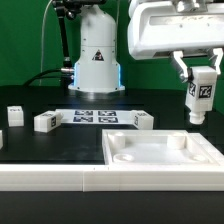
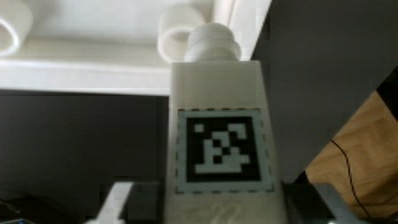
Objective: Assemble one leg
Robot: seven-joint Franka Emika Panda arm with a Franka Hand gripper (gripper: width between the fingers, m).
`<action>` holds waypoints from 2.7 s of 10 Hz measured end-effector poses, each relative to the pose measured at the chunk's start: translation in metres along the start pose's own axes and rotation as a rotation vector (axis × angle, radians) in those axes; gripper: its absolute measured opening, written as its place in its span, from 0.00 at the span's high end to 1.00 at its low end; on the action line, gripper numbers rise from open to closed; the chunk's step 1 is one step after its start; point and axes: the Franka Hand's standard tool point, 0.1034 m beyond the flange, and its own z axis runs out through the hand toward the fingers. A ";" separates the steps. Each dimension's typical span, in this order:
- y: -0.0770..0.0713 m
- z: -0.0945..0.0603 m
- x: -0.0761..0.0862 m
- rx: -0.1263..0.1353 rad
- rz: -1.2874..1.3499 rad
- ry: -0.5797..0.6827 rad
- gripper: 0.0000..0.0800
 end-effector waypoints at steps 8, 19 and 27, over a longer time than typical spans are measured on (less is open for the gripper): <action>0.018 0.051 -0.004 -0.011 -0.014 -0.024 0.63; 0.013 0.061 -0.015 -0.008 -0.022 0.016 0.52; -0.002 0.044 0.009 0.005 -0.066 -0.007 0.19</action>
Offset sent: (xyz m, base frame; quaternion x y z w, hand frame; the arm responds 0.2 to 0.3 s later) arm 0.0183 -0.0046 -0.0261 -0.0126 0.0105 -0.0085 0.9998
